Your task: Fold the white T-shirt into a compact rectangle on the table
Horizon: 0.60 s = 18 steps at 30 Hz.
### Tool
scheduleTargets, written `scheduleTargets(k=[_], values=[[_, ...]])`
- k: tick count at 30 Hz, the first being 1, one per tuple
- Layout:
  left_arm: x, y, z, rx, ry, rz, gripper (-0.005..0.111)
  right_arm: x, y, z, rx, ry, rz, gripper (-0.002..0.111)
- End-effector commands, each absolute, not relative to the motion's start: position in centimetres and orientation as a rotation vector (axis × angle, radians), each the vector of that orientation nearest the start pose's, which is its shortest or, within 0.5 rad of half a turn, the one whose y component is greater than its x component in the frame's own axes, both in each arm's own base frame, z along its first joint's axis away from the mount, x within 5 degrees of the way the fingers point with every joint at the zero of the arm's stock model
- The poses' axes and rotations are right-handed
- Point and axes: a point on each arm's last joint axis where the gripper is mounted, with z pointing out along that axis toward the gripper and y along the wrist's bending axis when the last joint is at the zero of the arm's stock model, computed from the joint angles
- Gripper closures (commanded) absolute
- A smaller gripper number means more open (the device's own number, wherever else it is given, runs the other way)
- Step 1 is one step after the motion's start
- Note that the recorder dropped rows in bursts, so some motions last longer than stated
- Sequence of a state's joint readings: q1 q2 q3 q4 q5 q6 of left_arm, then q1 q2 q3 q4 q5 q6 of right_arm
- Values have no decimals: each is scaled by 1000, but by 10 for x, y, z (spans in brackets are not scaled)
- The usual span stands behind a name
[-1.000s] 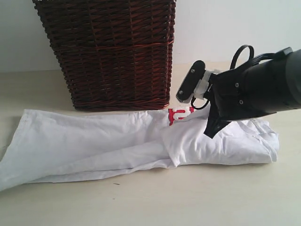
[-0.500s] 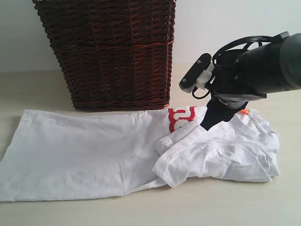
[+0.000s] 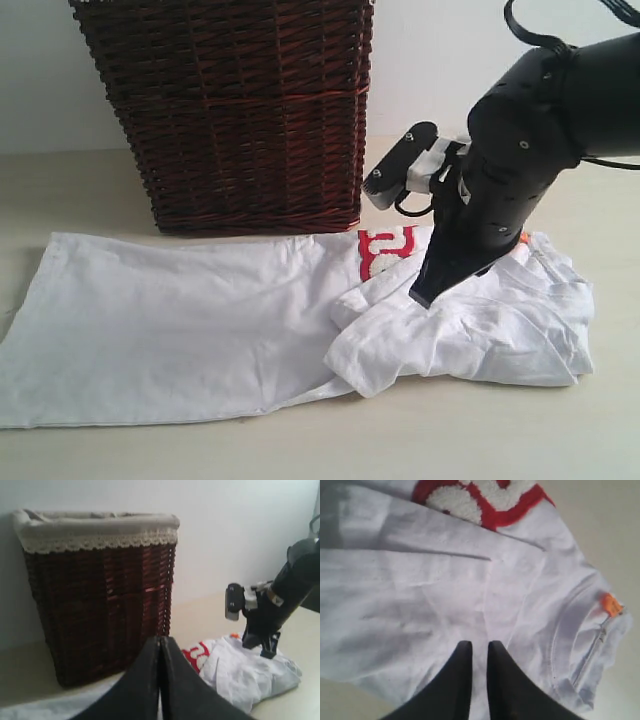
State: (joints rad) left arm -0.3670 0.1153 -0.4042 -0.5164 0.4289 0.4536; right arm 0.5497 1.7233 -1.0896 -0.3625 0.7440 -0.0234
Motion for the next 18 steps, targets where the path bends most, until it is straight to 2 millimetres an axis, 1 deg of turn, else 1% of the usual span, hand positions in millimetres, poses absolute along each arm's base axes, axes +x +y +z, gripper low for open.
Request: scheduleTargets(k=[1, 2, 3, 4, 5, 6, 7, 8, 9, 10, 11, 13, 14, 15, 18], values=[[55, -44, 300, 457, 1750, -505, 107, 305, 133, 213, -791, 2639, -277, 83], [65, -48, 297, 459, 1844, -505, 107, 310, 112, 212, -654, 2709, -289, 69], [72, -49, 296, 449, 1895, -502, 107, 313, 90, 211, -517, 2773, -308, 58], [76, -51, 296, 451, 1919, -504, 107, 315, 73, 209, -417, 2814, -324, 51], [77, -52, 299, 451, 1918, -507, 107, 316, 50, 204, -304, 2853, -342, 49], [77, -52, 303, 458, 1910, -504, 107, 316, 32, 200, -213, 2876, -333, 50], [75, -51, 304, 463, 1899, -499, 107, 316, 13, 192, -96, 2913, -274, 50], [73, -51, 304, 464, 1894, -500, 107, 316, 5, 187, -56, 2941, -217, 50], [71, -50, 304, 470, 1892, -499, 107, 318, -4, 175, -12, 2984, -73, 50], [70, -50, 304, 474, 1890, -497, 107, 320, -8, 169, 19, 2996, 8, 50], [70, -50, 304, 478, 1896, -499, 107, 324, -12, 158, 90, 2998, 155, 50], [69, -51, 304, 470, 1900, -523, 107, 329, -15, 144, 123, 2989, 289, 50], [69, -51, 304, 468, 1900, -527, 107, 331, -14, 140, 128, 2983, 328, 50], [68, -51, 304, 466, 1903, -539, 107, 333, -11, 131, 121, 2987, 392, 50], [68, -52, 304, 468, 1910, -548, 107, 336, -10, 121, 136, 2997, 425, 50]])
